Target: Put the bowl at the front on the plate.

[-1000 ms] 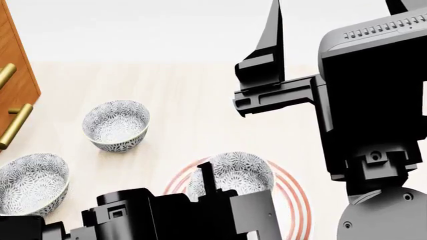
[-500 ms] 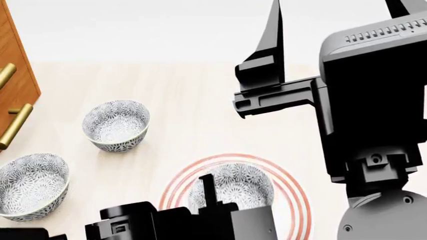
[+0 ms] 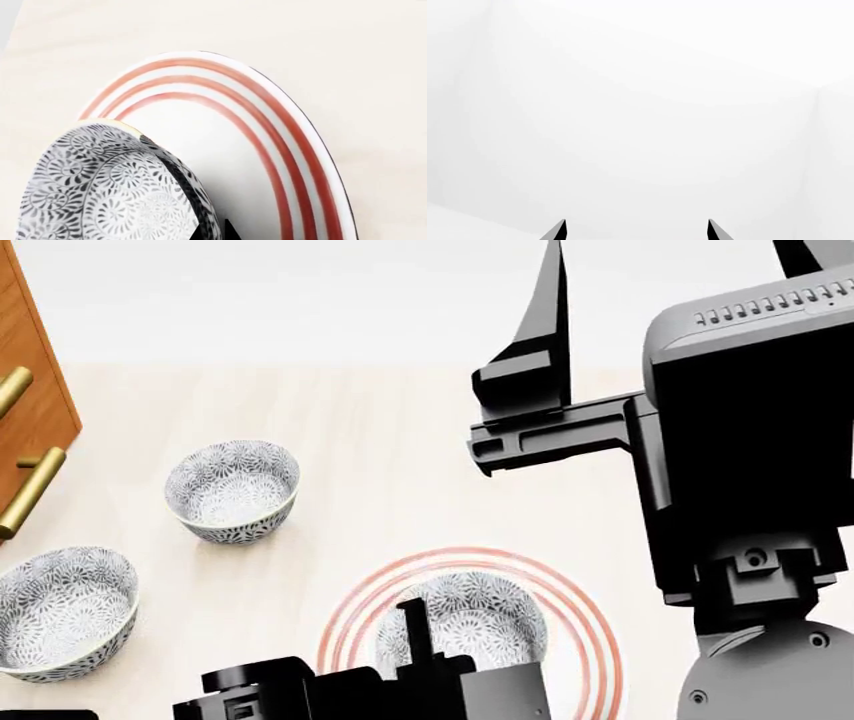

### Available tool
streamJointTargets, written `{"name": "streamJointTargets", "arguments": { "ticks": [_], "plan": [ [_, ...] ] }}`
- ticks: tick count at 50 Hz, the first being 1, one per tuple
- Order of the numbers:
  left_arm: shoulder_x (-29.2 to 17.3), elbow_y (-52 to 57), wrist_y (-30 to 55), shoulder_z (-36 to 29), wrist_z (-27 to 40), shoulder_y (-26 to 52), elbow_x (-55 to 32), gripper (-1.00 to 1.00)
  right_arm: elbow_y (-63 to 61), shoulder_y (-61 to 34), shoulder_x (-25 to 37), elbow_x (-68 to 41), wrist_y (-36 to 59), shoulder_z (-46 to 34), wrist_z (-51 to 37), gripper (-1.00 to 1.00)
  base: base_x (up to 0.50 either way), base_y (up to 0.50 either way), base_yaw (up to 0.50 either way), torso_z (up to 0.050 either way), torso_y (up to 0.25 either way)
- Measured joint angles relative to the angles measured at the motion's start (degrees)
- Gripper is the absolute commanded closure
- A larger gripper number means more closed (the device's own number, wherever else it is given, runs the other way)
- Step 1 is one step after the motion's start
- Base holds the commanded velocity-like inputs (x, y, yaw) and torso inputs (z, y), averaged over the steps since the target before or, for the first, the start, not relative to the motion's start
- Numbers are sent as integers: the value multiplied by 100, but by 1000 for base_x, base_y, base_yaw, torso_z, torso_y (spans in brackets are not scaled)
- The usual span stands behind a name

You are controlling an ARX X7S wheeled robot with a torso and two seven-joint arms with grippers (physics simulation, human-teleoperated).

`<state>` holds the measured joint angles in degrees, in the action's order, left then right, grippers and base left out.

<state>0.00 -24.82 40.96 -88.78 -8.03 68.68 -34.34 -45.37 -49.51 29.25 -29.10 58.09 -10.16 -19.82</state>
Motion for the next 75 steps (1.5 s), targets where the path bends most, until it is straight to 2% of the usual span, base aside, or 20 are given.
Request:
{"name": "streamJointTargets", "arguments": {
  "ticks": [18, 19, 44, 75],
  "plan": [
    [-1, -62, -120, 39, -27, -129, 120, 100, 34, 38, 8, 1, -72, -28, -20, -100, 0, 0, 0, 0, 0],
    [-2, -63, -124, 39, -34, -130, 121, -100, 33, 38, 8, 0, -73, -30, -22, -100, 0, 0, 0, 0, 0],
    [-22, 7, -237, 92, -179, -14, -274, -100, -10, 15, 27, -54, -52, -22, -78, -100, 0, 0, 0, 0, 0],
    [-298, 263, -350, 1073, -411, 252, -1552, -100, 0, -68, 34, -96, -48, -61, -133, -100, 0, 0, 0, 0, 0]
  ]
}}
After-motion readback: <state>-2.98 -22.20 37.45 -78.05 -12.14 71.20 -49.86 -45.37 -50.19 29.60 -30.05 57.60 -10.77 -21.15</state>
